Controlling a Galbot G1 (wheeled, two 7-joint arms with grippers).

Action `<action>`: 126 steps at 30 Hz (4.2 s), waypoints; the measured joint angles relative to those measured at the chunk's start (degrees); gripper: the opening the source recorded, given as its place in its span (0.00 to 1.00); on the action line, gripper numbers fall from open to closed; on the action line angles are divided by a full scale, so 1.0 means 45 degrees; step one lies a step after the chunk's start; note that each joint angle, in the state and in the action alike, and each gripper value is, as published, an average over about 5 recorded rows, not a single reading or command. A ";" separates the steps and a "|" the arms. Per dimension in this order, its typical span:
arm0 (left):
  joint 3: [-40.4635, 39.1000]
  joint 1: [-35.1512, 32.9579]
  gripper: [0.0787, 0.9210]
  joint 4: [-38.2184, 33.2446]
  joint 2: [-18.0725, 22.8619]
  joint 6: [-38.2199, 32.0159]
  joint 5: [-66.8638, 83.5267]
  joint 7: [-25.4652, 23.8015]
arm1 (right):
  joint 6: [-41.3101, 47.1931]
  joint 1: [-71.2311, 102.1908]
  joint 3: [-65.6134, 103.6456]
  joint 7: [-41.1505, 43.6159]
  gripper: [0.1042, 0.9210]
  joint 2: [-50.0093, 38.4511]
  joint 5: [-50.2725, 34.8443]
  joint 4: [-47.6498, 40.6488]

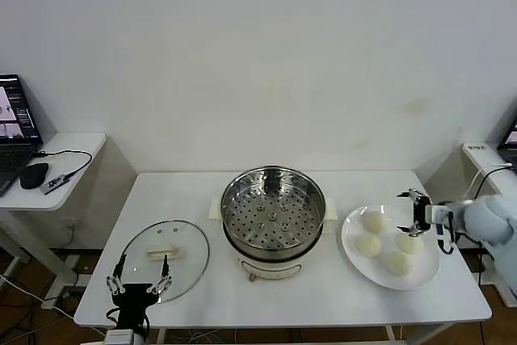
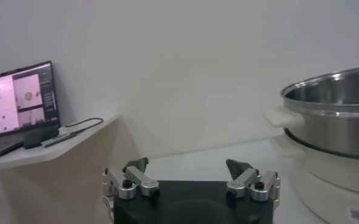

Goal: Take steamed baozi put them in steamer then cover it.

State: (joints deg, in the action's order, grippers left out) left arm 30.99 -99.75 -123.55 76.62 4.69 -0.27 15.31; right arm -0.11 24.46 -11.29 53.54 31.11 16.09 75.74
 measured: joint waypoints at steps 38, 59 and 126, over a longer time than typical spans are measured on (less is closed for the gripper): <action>0.0563 0.0139 0.88 0.0333 -0.0013 -0.0140 0.0147 0.0092 | -0.0377 -0.4206 -0.4863 0.1124 0.72 0.4039 0.0588 -0.6138; 0.0543 0.0124 0.88 0.0120 -0.0074 -0.0140 0.0229 0.0154 | 0.0030 -0.5110 -0.5764 0.1614 0.66 0.3260 -0.0234 -0.5153; 0.0948 0.0823 0.88 0.0344 -0.0308 0.0090 0.0522 0.0150 | -0.5279 -1.0331 -1.2819 -0.2169 0.65 0.7715 0.0284 -0.2483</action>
State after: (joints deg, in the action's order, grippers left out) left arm 35.26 -96.04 -122.00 75.23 5.09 2.08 15.98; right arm -23.87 -22.03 -68.98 43.78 65.82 17.37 64.57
